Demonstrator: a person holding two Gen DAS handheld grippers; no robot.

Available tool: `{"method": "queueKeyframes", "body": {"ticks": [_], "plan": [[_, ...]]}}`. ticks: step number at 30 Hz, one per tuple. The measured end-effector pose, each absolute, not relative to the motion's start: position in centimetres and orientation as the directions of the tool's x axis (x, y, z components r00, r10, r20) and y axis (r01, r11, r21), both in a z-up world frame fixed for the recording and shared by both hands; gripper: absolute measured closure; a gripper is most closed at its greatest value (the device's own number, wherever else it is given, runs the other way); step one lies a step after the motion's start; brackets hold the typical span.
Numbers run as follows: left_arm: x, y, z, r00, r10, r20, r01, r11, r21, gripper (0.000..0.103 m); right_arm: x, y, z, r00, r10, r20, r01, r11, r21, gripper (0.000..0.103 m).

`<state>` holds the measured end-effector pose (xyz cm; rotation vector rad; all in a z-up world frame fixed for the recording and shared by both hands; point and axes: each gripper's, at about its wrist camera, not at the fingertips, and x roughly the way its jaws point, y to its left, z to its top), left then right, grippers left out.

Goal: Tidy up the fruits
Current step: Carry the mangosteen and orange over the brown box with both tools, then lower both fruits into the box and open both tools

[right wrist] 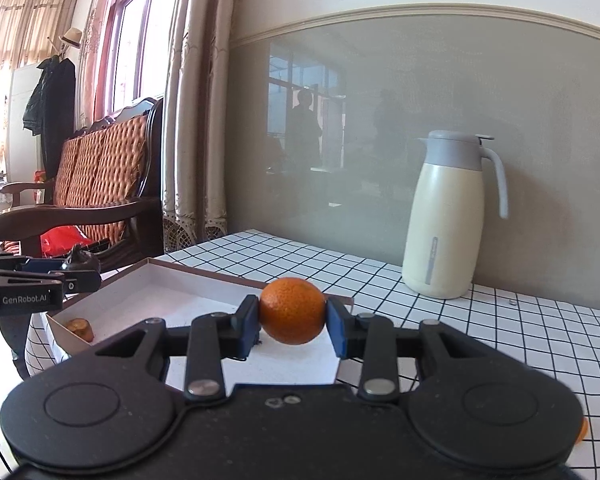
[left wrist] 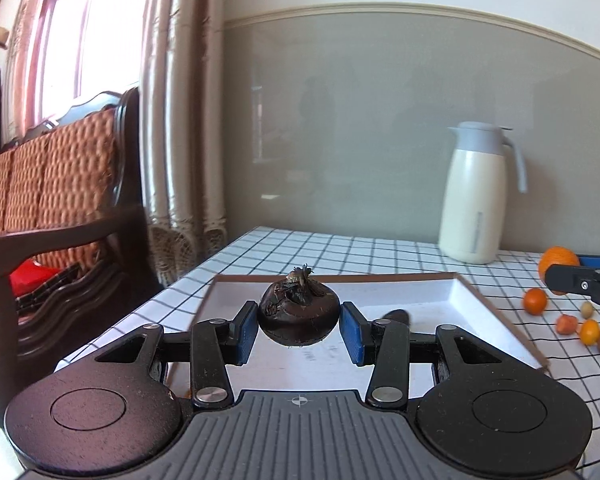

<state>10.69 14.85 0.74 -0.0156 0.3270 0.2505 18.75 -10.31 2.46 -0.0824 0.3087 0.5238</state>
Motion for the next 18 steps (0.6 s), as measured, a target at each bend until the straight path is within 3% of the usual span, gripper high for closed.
{"method": "queueKeyframes", "body": {"ticks": [18], "plan": [[15.2, 19.0, 0.2, 0.896, 0.276, -0.348, -0.298, 0.955, -0.009, 0.058, 23.8, -7.4, 1.7, 0.807, 0.464, -0.366, -0.501, 0.866, -0.006, 0.075]]}}
